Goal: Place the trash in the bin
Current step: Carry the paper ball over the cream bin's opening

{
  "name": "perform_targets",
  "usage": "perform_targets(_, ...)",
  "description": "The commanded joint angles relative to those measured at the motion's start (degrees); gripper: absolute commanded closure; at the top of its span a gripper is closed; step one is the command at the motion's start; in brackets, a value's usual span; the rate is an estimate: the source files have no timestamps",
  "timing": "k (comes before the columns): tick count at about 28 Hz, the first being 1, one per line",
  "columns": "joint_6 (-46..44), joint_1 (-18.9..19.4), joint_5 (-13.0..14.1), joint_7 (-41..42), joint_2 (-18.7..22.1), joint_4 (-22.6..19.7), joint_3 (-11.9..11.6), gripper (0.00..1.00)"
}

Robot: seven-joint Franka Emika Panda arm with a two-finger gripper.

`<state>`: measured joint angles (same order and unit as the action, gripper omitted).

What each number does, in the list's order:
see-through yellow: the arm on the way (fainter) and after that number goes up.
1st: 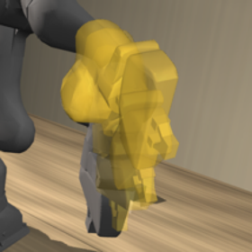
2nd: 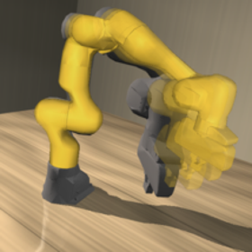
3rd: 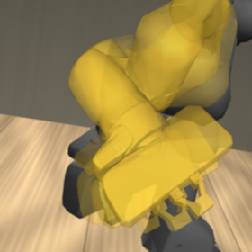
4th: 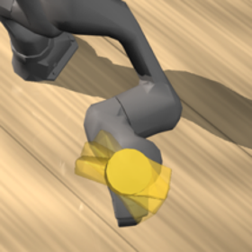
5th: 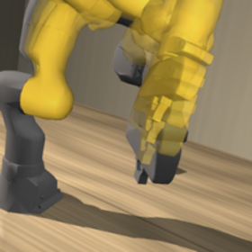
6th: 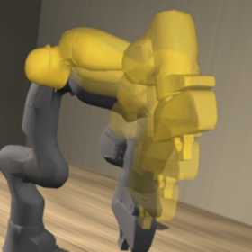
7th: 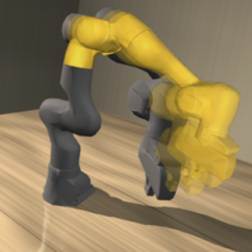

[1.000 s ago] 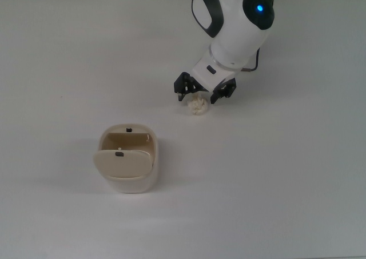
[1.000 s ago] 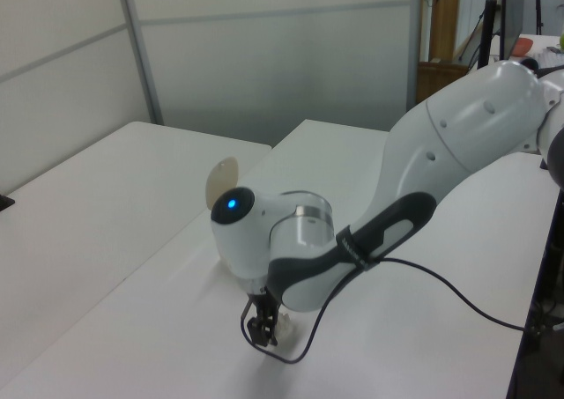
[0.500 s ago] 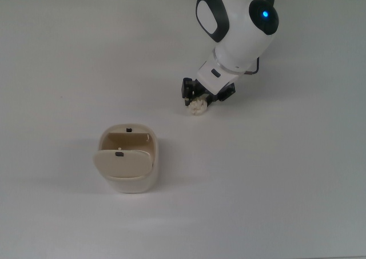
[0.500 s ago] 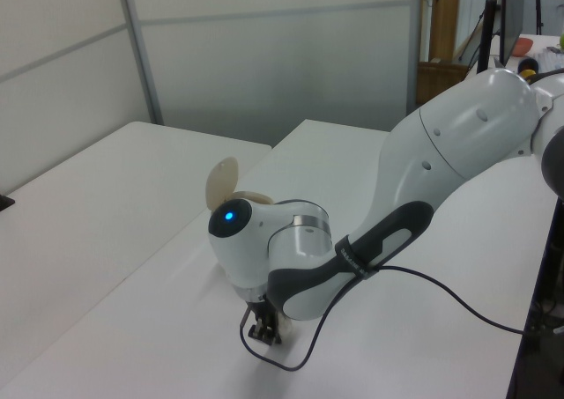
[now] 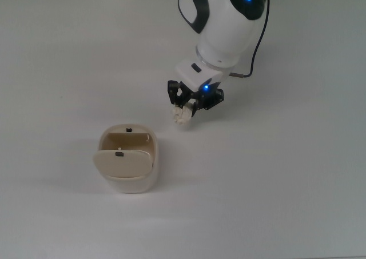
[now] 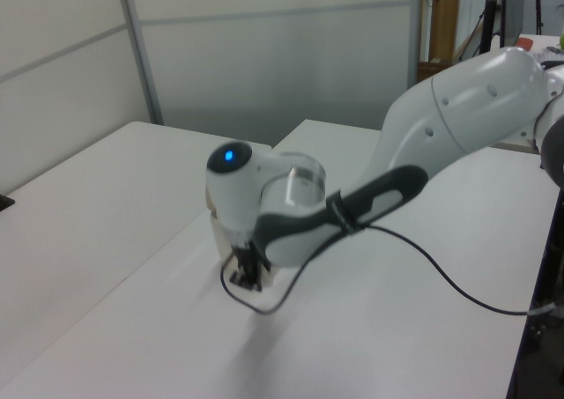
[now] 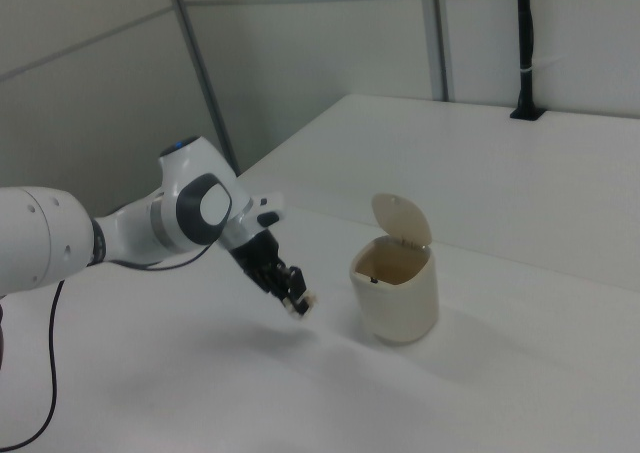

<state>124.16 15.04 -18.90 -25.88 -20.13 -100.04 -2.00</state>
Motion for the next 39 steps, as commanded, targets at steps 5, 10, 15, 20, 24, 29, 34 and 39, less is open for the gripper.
perform_targets(5, -0.06, -5.63, 5.72, 3.91, 1.32, 8.89, -0.37, 1.0)
perform_targets(10, 0.11, -8.88, 6.86, 3.82, 1.06, 11.36, -0.37, 1.0)
perform_targets(15, 0.64, -11.52, 6.86, 3.91, -1.05, 12.33, -0.37, 0.88)
perform_targets(20, 0.56, -11.61, 6.77, 3.38, -3.25, 13.3, -0.46, 0.0)
perform_targets(24, -0.06, -11.08, 6.95, 2.07, -2.9, 13.38, -0.29, 0.0)
perform_targets(29, -0.15, -10.82, 6.86, 1.1, -2.28, 13.38, 0.07, 0.0)
perform_targets(34, -3.48, -10.64, 7.04, 1.62, -0.79, 13.3, 0.42, 0.0)
perform_targets(39, -13.14, -9.06, 8.17, 6.44, 3.69, 12.68, 1.65, 0.0)
